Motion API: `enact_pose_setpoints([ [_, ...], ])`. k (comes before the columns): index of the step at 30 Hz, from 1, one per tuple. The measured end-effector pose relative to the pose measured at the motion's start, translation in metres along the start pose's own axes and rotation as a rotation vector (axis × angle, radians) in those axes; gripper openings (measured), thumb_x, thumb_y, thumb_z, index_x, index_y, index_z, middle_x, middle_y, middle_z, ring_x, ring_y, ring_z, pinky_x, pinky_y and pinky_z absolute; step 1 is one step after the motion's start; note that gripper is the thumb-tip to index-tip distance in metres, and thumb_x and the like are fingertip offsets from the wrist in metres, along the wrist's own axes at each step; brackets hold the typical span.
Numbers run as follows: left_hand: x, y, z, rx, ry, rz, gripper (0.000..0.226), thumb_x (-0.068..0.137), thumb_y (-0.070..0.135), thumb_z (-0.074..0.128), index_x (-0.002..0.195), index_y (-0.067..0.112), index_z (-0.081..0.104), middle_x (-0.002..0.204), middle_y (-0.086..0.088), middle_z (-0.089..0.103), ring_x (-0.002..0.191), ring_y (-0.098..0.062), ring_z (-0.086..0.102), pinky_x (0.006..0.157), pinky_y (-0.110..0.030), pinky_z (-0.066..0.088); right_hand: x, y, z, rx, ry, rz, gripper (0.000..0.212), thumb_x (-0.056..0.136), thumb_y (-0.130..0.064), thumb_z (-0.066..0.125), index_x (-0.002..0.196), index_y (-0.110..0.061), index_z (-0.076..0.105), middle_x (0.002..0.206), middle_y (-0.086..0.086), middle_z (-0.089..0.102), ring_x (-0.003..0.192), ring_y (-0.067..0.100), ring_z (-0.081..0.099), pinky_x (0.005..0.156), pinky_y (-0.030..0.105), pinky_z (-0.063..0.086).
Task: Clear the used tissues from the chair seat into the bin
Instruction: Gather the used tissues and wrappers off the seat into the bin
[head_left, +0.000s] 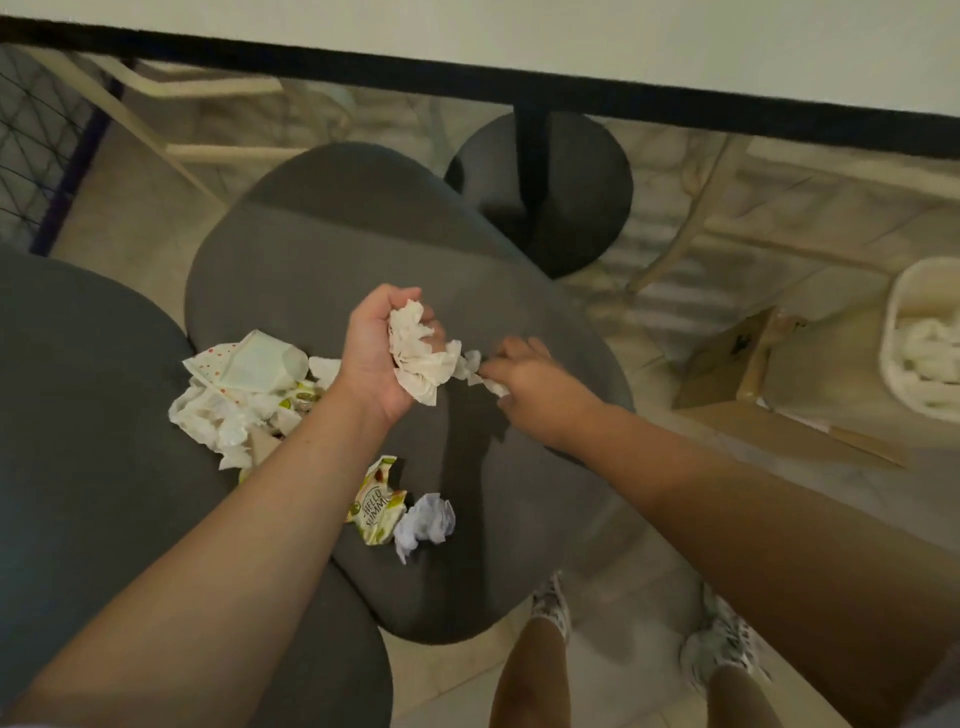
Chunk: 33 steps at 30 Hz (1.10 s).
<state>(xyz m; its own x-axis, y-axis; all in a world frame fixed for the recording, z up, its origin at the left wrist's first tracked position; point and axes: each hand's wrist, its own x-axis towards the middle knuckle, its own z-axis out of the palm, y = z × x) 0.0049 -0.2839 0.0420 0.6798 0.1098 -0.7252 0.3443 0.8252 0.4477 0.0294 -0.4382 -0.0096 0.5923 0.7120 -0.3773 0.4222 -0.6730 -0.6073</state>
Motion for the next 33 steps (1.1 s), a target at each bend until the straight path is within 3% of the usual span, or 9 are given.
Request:
enact_pose_setpoints([
  [5,-0.002,-0.051,0.076,0.075,-0.043,-0.03,0.028,0.074,0.021,0.055,0.048,0.015,0.047,0.047,0.003,0.045,0.04,-0.011,0.042,0.042,-0.017,0.039,-0.045,0.037,-0.032,0.147,0.049,0.097,0.044,0.082,-0.012,0.058,0.126,-0.011,0.051,0.123,0.015,0.047,0.118,0.034,0.043,0.101,0.037,0.04],
  [10,0.0,-0.127,0.157,0.229,-0.156,-0.013,0.006,0.081,0.023,0.055,0.08,0.018,0.054,0.07,-0.001,0.049,0.058,-0.016,0.054,0.058,-0.027,0.045,-0.104,0.092,-0.063,0.419,0.16,0.207,0.043,0.089,-0.021,0.056,0.129,-0.007,0.05,0.128,0.015,0.056,0.12,0.03,0.051,0.096,0.028,0.042],
  [12,-0.003,-0.161,0.191,0.35,-0.237,0.012,0.014,0.085,0.02,0.051,0.073,0.015,0.056,0.071,-0.001,0.051,0.065,-0.016,0.058,0.061,-0.028,0.051,-0.13,0.113,-0.076,0.553,0.237,0.273,0.038,0.089,-0.017,0.057,0.123,0.0,0.053,0.12,0.017,0.059,0.114,0.028,0.055,0.087,0.019,0.041],
  [15,-0.006,-0.207,0.236,0.605,-0.342,0.169,0.011,0.081,0.013,0.055,0.071,0.017,0.058,0.076,-0.003,0.058,0.075,-0.015,0.06,0.073,-0.03,0.053,-0.169,0.151,-0.097,0.795,0.491,0.34,0.03,0.083,-0.018,0.061,0.11,-0.004,0.06,0.106,0.013,0.065,0.098,0.025,0.061,0.088,0.028,0.05],
  [17,-0.004,-0.234,0.256,0.904,-0.411,0.294,0.01,0.083,0.013,0.058,0.077,0.019,0.062,0.088,-0.006,0.062,0.084,-0.015,0.061,0.078,-0.028,0.051,-0.194,0.174,-0.113,0.879,0.527,0.387,0.017,0.084,-0.019,0.059,0.099,-0.011,0.059,0.085,-0.002,0.062,0.077,0.01,0.057,0.068,0.011,0.046],
  [22,0.013,-0.283,0.291,1.602,-0.647,0.58,0.023,0.088,0.029,0.06,0.11,0.037,0.059,0.114,0.015,0.048,0.113,0.001,0.04,0.09,0.002,0.028,-0.238,0.24,-0.138,0.891,0.696,0.466,0.021,0.086,-0.019,0.057,0.103,-0.008,0.062,0.1,0.012,0.068,0.092,0.024,0.063,0.08,0.041,0.052],
  [25,0.027,-0.299,0.308,1.743,-0.82,0.606,0.04,0.082,0.034,0.067,0.12,0.027,0.058,0.107,0.002,0.052,0.102,-0.005,0.049,0.089,-0.008,0.038,-0.261,0.272,-0.142,0.896,0.709,0.464,0.016,0.085,-0.016,0.059,0.099,-0.007,0.062,0.094,0.013,0.068,0.083,0.019,0.061,0.073,0.031,0.049],
  [28,0.039,-0.314,0.322,1.885,-0.921,0.755,0.046,0.077,0.041,0.067,0.118,0.02,0.061,0.1,-0.002,0.055,0.093,-0.012,0.053,0.084,-0.019,0.044,-0.272,0.303,-0.142,0.8,0.738,0.496,0.033,0.084,-0.011,0.059,0.117,-0.013,0.056,0.115,0.008,0.06,0.104,0.021,0.057,0.088,0.03,0.045],
  [33,0.063,-0.332,0.317,2.071,-0.86,0.928,0.034,0.078,0.012,0.071,0.111,0.012,0.063,0.118,-0.016,0.052,0.107,-0.029,0.051,0.088,-0.035,0.044,-0.279,0.338,-0.139,0.449,0.734,0.603,0.033,0.087,-0.008,0.056,0.12,-0.01,0.057,0.122,0.01,0.05,0.117,0.027,0.044,0.096,0.03,0.038],
])
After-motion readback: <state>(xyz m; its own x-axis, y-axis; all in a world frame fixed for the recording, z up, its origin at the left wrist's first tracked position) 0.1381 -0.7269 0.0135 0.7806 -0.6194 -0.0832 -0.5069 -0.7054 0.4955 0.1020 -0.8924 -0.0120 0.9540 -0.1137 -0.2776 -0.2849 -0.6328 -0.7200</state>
